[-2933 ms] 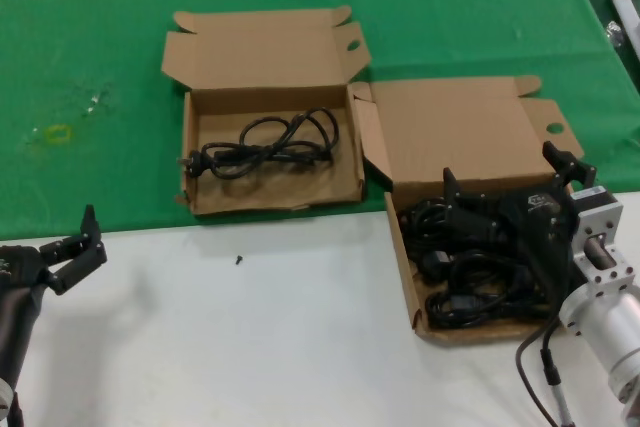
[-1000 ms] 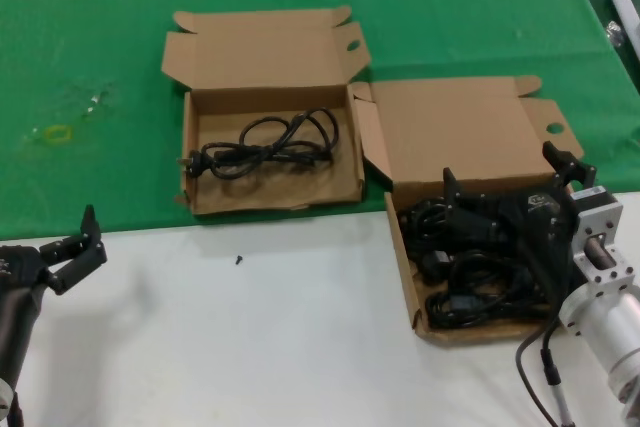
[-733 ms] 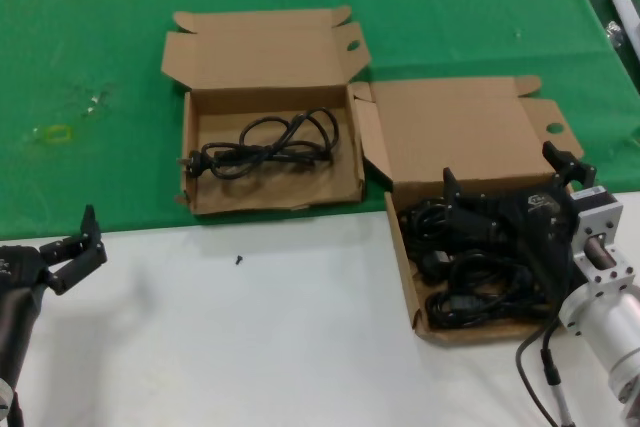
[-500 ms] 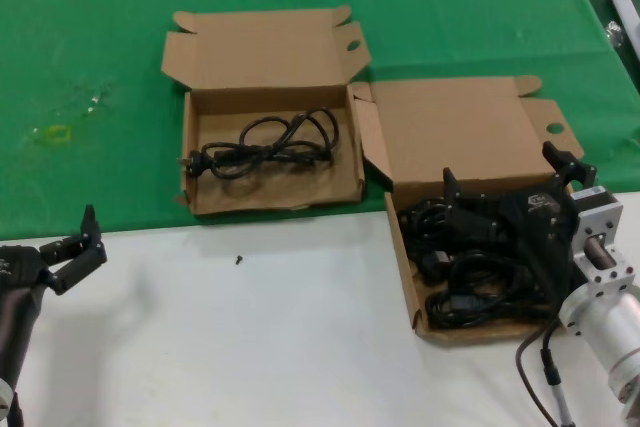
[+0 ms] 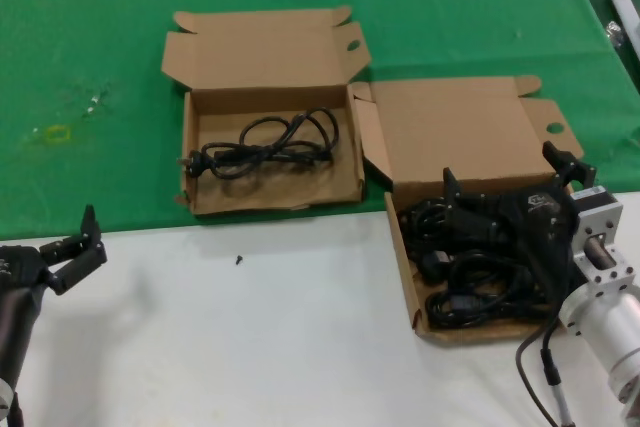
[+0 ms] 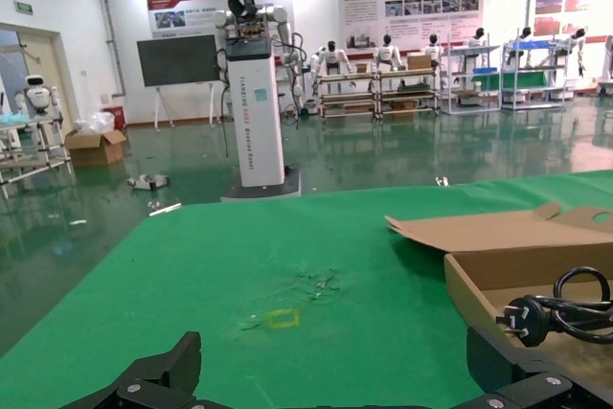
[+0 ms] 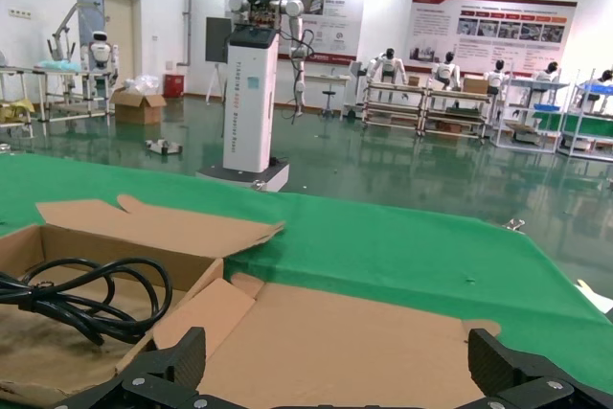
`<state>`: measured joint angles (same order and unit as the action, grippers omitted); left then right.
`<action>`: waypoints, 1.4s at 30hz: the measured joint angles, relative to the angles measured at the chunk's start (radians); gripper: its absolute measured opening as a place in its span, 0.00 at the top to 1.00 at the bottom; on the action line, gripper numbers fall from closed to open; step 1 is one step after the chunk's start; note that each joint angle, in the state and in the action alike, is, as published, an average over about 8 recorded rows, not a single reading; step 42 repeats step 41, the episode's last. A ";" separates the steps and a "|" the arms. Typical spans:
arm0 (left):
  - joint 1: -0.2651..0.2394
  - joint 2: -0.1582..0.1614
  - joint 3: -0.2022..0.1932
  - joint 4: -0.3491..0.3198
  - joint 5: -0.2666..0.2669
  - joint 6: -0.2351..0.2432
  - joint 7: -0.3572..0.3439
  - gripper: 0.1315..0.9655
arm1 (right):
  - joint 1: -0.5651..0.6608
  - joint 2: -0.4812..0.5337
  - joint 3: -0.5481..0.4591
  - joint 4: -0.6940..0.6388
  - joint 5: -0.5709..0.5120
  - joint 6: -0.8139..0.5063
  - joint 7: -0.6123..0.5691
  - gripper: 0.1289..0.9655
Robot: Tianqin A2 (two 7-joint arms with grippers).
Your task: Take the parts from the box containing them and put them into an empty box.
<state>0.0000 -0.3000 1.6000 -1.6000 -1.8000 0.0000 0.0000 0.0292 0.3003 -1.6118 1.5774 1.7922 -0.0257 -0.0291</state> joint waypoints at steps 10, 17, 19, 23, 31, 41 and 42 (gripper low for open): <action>0.000 0.000 0.000 0.000 0.000 0.000 0.000 0.00 | 0.000 0.000 0.000 0.000 0.000 0.000 0.000 0.00; 0.000 0.000 0.000 0.000 0.000 0.000 0.000 0.00 | 0.000 0.000 0.000 0.000 0.000 0.000 0.000 0.00; 0.000 0.000 0.000 0.000 0.000 0.000 0.000 0.00 | 0.000 0.000 0.000 0.000 0.000 0.000 0.000 0.00; 0.000 0.000 0.000 0.000 0.000 0.000 0.000 0.00 | 0.000 0.000 0.000 0.000 0.000 0.000 0.000 0.00; 0.000 0.000 0.000 0.000 0.000 0.000 0.000 0.00 | 0.000 0.000 0.000 0.000 0.000 0.000 0.000 0.00; 0.000 0.000 0.000 0.000 0.000 0.000 0.000 0.00 | 0.000 0.000 0.000 0.000 0.000 0.000 0.000 0.00; 0.000 0.000 0.000 0.000 0.000 0.000 0.000 0.00 | 0.000 0.000 0.000 0.000 0.000 0.000 0.000 0.00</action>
